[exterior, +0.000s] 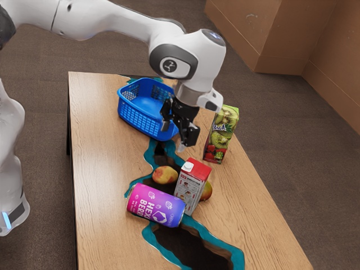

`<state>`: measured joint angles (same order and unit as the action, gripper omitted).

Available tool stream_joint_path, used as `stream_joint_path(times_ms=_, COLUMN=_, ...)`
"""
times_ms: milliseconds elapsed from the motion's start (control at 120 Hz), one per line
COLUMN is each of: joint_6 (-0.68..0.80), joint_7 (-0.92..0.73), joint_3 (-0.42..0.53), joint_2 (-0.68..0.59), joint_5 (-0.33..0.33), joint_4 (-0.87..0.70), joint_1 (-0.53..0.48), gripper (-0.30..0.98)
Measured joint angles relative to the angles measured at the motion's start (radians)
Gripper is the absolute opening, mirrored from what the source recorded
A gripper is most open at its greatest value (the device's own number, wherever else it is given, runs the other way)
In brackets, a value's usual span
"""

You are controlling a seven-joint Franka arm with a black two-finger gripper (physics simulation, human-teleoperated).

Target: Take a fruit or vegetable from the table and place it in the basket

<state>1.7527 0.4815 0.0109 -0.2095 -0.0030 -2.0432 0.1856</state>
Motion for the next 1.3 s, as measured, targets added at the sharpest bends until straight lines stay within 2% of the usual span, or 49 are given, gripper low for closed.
stream_joint_path(times_ms=92, joint_6=0.042, joint_7=-0.054, joint_3=0.115, joint_2=-0.068, joint_5=-0.039, joint_4=-0.099, joint_1=-0.085, gripper=0.69)
stream_joint_path(times_ms=192, joint_6=0.08, joint_7=-0.105, joint_3=0.152, joint_2=-0.077, joint_5=-0.061, joint_4=-0.123, joint_1=-0.106, gripper=0.69)
stream_joint_path(times_ms=600, joint_6=0.14, joint_7=-0.265, joint_3=0.159, joint_2=-0.116, joint_5=-0.1, joint_4=-0.204, joint_1=-0.109, gripper=0.69)
stream_joint_path(times_ms=842, joint_6=0.146, joint_7=-0.323, joint_3=0.159, joint_2=-0.1, joint_5=-0.127, joint_4=-0.202, joint_1=-0.166, gripper=0.69)
stream_joint_path(times_ms=1300, joint_6=0.167, joint_7=-0.386, joint_3=0.168, joint_2=-0.027, joint_5=-0.165, joint_4=-0.201, joint_1=-0.16, gripper=0.69)
